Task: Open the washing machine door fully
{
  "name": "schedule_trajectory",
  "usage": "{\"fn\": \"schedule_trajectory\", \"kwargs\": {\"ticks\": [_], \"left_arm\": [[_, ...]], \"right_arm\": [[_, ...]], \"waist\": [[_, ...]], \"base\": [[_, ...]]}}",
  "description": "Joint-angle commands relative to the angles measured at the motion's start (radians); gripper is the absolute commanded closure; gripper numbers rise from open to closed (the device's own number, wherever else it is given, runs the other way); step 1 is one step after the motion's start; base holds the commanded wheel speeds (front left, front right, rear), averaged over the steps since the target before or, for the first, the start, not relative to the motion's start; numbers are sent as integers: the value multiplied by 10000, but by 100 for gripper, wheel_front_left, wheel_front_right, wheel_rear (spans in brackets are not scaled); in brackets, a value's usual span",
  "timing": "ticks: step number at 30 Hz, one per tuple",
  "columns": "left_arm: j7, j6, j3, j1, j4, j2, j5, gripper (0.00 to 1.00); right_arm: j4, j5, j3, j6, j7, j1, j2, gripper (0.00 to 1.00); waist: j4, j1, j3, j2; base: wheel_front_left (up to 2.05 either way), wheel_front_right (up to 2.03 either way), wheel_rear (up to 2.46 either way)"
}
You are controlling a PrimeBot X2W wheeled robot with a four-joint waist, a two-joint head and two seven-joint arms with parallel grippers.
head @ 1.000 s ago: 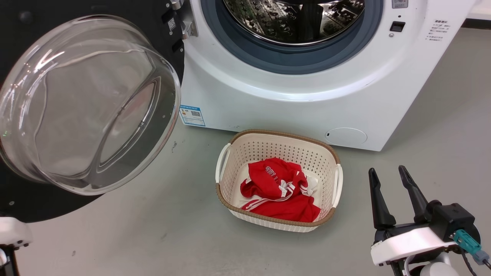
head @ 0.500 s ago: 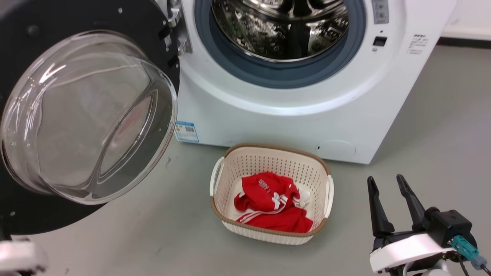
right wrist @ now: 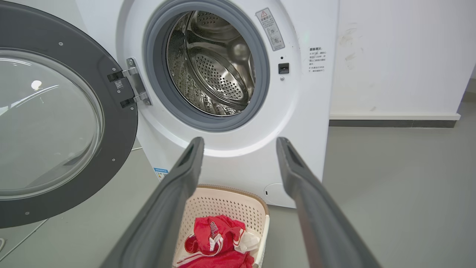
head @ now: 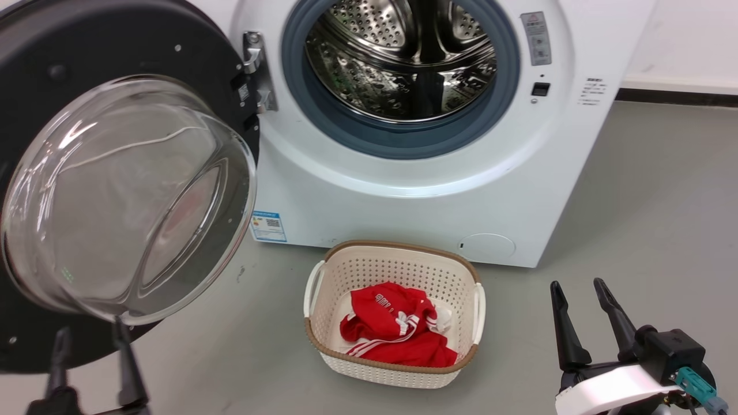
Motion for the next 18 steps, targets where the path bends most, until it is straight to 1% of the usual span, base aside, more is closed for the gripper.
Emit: {"fn": "schedule_trajectory", "kwargs": {"ticks": [1,5,8,11,14,18], "left_arm": [[24,67,-253,82,-196,-51,43,0],[24,4,-1034,5,-503,-117,143,0],[24,-101,-1792,-252,-528,-129,379,0],[24,-170,-2333,-500,-519,-123,496,0],[24,-170,-2687,-715,-445,-131,475,0],[24,-173,-2919,-899,-244,-135,395,0]], "right_arm": [[-58,-95,-18,-7,-17,98,10,0],[-194,-254,17,-7,-17,73,10,0],[-308,-415,26,-7,-17,49,10,0],[-461,-665,34,-7,-17,-1,10,0],[-623,-893,-73,-7,-16,5,10,0],[-714,-1081,-169,-7,43,91,12,0]], "waist": [[-134,0,-58,0],[-426,0,-85,0],[-668,0,-108,0],[-948,0,-134,0],[-1175,0,-160,0],[-1371,0,-207,0]], "base": [[0,0,0],[0,0,0],[0,0,0],[0,0,0],[0,0,0],[0,0,0]]}}
